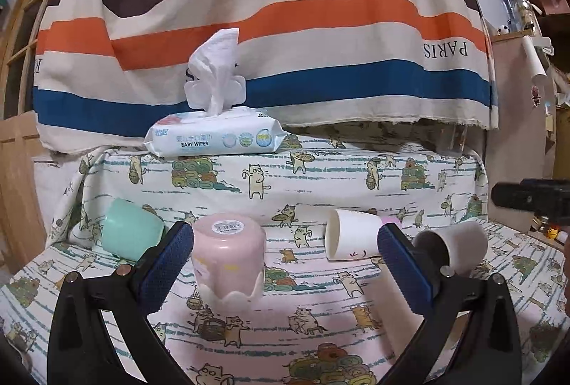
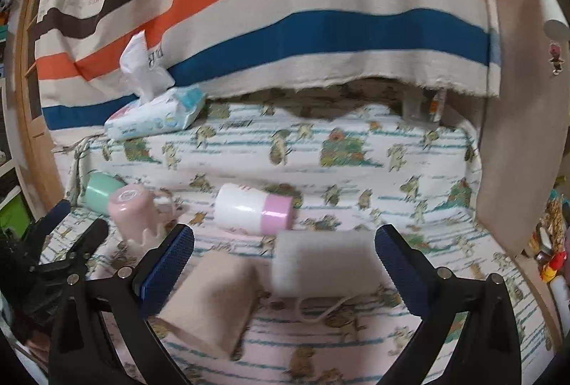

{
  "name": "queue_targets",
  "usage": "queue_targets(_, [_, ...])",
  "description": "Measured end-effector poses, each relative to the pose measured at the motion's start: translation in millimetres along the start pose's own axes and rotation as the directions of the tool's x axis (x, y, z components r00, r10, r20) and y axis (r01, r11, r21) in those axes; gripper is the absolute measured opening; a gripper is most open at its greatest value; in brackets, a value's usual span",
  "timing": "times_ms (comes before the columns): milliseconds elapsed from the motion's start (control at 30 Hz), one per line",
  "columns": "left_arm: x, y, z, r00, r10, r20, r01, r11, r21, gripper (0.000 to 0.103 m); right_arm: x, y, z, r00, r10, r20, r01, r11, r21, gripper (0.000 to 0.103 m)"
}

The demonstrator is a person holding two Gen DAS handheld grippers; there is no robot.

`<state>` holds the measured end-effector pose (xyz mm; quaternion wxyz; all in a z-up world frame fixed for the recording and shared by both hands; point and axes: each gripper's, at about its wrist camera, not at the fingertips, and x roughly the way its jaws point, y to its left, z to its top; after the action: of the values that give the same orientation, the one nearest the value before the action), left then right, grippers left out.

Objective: Flip cup upside down
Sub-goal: 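Carry the beige cup toward the right tool while the right tool grasps it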

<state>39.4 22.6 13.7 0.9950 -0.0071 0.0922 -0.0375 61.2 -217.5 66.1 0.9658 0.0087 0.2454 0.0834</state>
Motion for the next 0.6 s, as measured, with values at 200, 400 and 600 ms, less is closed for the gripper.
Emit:
queue_targets(200, [-2.0, 15.5, 5.7, 0.999, 0.047, 0.018, -0.046, 0.998, -0.05, 0.103, 23.3, 21.3, -1.1, 0.985, 0.036, -0.17, -0.036, 0.999, 0.004, 0.103])
queue_targets(400, [-0.8, 40.3, 10.2, 0.997, 0.072, 0.011, -0.069, 0.986, -0.153, 0.103, 58.6, 34.9, 0.1, 0.932, 0.065, -0.356, -0.048, 0.997, 0.058, 0.102])
queue_targets(600, [3.9, 54.3, 9.2, 0.996, 0.089, -0.012, -0.09, 0.975, -0.202, 0.103, 96.5, 42.2, -7.0, 0.867, 0.131, -0.48, -0.045, 0.982, 0.186, 0.101])
